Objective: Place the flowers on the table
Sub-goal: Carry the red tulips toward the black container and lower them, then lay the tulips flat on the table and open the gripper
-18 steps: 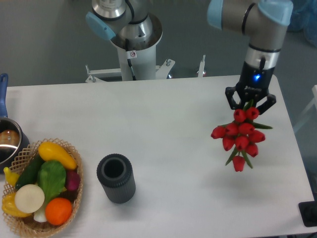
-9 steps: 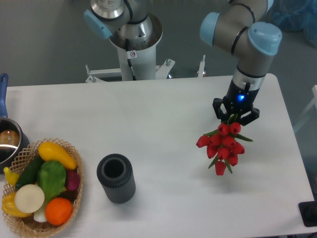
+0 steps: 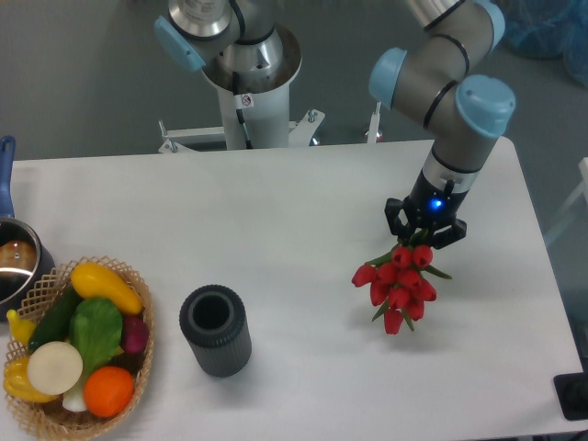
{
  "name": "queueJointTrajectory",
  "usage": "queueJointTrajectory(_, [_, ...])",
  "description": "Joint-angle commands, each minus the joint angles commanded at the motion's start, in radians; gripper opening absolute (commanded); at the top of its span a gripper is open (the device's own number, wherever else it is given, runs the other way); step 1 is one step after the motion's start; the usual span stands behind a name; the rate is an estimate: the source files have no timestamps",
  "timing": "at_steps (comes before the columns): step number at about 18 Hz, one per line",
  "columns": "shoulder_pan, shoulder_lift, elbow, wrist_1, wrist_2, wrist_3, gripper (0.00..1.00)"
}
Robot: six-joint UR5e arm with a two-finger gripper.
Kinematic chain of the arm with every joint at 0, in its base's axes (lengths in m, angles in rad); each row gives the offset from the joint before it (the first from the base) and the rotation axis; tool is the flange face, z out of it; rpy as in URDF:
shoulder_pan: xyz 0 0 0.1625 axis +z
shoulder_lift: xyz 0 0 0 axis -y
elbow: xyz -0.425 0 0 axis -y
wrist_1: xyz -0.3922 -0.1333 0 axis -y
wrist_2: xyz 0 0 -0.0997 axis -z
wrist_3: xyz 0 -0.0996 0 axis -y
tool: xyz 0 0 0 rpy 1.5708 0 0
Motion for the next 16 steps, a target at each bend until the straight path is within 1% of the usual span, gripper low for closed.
queueJointTrajectory(9, [-0.017, -0.041, -0.002, 0.006, -0.008, -0.006, 0.3])
queueJointTrajectory(16, [-0.029, -0.058, 0.008, 0.009, -0.017, -0.006, 0.31])
